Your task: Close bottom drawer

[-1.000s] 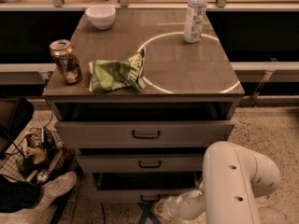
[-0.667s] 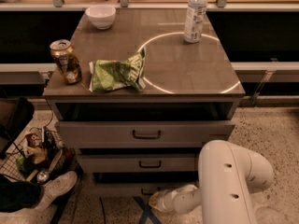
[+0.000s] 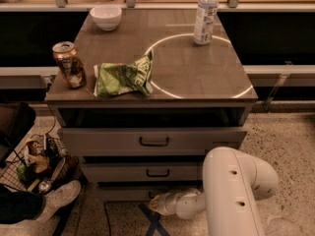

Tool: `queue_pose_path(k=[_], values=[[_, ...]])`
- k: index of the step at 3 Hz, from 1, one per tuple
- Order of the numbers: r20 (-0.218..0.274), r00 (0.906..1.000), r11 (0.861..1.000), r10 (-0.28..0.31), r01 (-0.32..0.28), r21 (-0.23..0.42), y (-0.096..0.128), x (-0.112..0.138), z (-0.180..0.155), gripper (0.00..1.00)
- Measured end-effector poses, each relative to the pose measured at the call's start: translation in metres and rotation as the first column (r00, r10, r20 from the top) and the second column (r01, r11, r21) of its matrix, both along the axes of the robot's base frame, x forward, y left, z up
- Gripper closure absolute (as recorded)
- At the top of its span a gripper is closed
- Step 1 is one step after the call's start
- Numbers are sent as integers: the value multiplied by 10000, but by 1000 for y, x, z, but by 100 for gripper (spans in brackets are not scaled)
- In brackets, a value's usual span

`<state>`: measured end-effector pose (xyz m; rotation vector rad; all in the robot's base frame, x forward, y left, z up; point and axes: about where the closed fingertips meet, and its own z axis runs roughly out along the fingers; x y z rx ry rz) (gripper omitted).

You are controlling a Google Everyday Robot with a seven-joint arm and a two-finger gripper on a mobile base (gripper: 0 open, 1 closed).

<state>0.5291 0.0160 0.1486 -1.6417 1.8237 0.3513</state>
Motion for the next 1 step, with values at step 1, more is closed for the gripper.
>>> queue_pose_path(k=[1], values=[[-1, 10000, 10000, 2, -2, 0, 0, -1, 0, 100]])
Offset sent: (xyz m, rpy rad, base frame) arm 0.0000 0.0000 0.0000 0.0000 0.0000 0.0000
